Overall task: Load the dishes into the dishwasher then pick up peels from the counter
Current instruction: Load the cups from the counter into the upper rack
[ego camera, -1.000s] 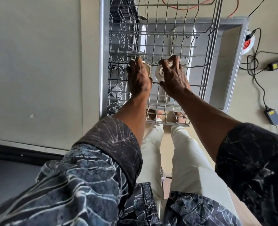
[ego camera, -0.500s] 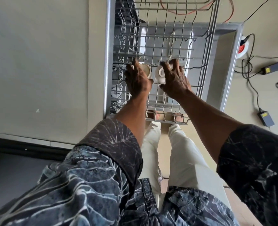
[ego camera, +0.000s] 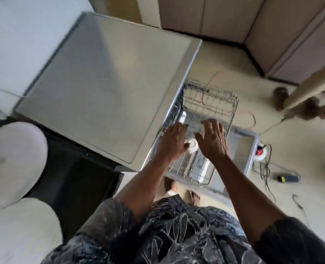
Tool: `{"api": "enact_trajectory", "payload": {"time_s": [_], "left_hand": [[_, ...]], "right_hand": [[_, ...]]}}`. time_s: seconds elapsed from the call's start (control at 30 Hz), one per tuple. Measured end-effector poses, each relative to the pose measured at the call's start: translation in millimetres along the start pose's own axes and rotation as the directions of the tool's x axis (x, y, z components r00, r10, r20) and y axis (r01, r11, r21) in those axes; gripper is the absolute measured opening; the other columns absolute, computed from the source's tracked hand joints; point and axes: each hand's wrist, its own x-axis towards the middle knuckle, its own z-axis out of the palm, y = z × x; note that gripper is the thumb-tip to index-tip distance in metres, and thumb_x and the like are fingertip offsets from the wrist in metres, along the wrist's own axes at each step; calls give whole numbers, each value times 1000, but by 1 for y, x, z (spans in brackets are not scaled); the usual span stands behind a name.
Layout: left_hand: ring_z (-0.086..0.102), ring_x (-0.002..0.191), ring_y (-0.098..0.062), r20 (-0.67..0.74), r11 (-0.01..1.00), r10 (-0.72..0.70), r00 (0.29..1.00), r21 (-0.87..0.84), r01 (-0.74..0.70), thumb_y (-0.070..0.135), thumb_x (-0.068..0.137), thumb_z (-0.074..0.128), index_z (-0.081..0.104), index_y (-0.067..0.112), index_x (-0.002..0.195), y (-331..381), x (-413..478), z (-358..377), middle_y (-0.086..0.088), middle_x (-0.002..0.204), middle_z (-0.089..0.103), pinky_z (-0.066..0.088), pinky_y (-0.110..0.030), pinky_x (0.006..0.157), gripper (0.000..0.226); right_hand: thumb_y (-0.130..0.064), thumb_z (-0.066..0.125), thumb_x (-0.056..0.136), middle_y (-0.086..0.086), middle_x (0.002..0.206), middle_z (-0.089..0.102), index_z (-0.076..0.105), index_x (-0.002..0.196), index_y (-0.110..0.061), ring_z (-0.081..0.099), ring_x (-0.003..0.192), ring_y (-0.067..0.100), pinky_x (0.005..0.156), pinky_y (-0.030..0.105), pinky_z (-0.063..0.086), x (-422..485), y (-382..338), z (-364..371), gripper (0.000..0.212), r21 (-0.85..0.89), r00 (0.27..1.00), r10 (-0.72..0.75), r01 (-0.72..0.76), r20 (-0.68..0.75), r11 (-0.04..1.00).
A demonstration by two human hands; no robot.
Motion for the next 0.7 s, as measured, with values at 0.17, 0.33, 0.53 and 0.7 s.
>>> {"api": "enact_trajectory", "payload": {"time_s": [0.17, 0.33, 0.53, 0.7], "left_hand": [[56, 114, -27, -290, 996, -53, 955, 52, 71, 28, 84, 74, 60, 14, 119, 3, -39, -24, -6, 119, 64, 46, -38, 97, 40], [51, 117, -27, -448, 942, -277, 850, 49, 333, 44, 88, 54, 58, 16, 120, -13, -94, -32, -4, 121, 59, 44, -40, 97, 43], [43, 136, -26, -519, 845, -479, 707, -57, 531, 44, 90, 66, 52, 17, 137, -46, -171, -49, -4, 142, 52, 32, -40, 113, 55], [47, 132, -30, -597, 732, -602, 530, -146, 666, 51, 90, 60, 57, 15, 130, -73, -244, -57, -7, 136, 57, 38, -43, 109, 54]], "right_hand": [[-38, 57, 96, 8, 144, 46, 53, 137, -18, 42, 131, 29, 104, 44, 39, -10, -30, -21, 46, -22, 987, -159, 160, 32, 987], [-39, 47, 99, 14, 143, 45, 49, 138, -14, 39, 130, 33, 106, 45, 36, -23, -62, -19, 46, -53, 933, -344, 351, 104, 935], [-52, 42, 98, 11, 145, 47, 56, 134, -18, 41, 137, 34, 113, 51, 31, -47, -116, -2, 52, -28, 827, -539, 549, 159, 835], [-40, 69, 90, 11, 133, 55, 64, 123, -16, 51, 126, 35, 99, 51, 48, -79, -176, 21, 41, 9, 712, -686, 693, 148, 721]]}}
